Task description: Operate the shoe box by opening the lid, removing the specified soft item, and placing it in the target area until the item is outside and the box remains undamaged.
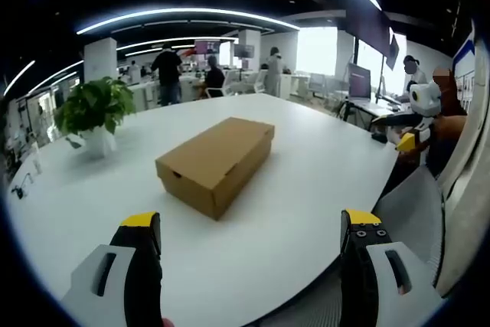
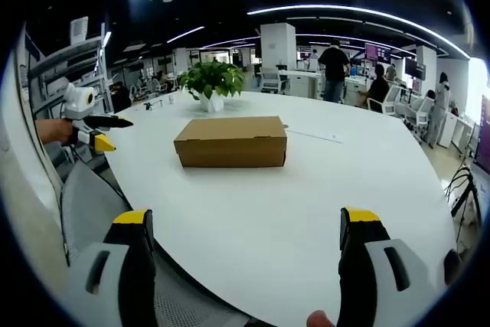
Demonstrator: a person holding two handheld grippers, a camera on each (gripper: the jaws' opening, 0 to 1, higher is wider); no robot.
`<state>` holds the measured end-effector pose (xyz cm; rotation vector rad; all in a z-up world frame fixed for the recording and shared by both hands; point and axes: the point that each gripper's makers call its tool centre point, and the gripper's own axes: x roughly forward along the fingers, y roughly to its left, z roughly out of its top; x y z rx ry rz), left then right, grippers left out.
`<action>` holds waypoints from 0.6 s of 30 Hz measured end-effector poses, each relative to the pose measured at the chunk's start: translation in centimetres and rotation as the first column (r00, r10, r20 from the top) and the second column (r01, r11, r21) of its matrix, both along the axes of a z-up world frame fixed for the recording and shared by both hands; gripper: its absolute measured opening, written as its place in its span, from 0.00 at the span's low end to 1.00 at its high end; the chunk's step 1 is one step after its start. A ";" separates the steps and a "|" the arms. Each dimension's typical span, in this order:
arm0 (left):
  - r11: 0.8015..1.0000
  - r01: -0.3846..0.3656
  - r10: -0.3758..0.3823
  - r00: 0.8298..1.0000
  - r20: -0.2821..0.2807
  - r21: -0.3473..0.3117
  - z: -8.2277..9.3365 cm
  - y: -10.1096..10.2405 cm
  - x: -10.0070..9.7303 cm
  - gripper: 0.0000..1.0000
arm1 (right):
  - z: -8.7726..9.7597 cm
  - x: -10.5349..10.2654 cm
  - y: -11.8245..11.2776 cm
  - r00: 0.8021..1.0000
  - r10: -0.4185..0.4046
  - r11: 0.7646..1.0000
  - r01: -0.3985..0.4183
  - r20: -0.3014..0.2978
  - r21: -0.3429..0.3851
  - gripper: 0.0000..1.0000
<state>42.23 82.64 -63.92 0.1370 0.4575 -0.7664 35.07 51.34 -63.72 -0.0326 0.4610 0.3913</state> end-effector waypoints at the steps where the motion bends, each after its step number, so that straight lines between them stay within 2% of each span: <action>1: 1.000 -0.001 0.001 1.000 0.005 0.003 0.0 0.0 0.0 1.00 | 0.0 0.0 0.0 1.000 0.000 1.000 0.000 0.000 0.000 0.96; 18: 1.000 -0.005 0.005 1.000 -0.003 -0.008 0.0 0.2 -0.1 1.00 | -0.1 -0.1 0.1 1.000 0.012 1.000 -0.012 -0.010 -0.007 0.96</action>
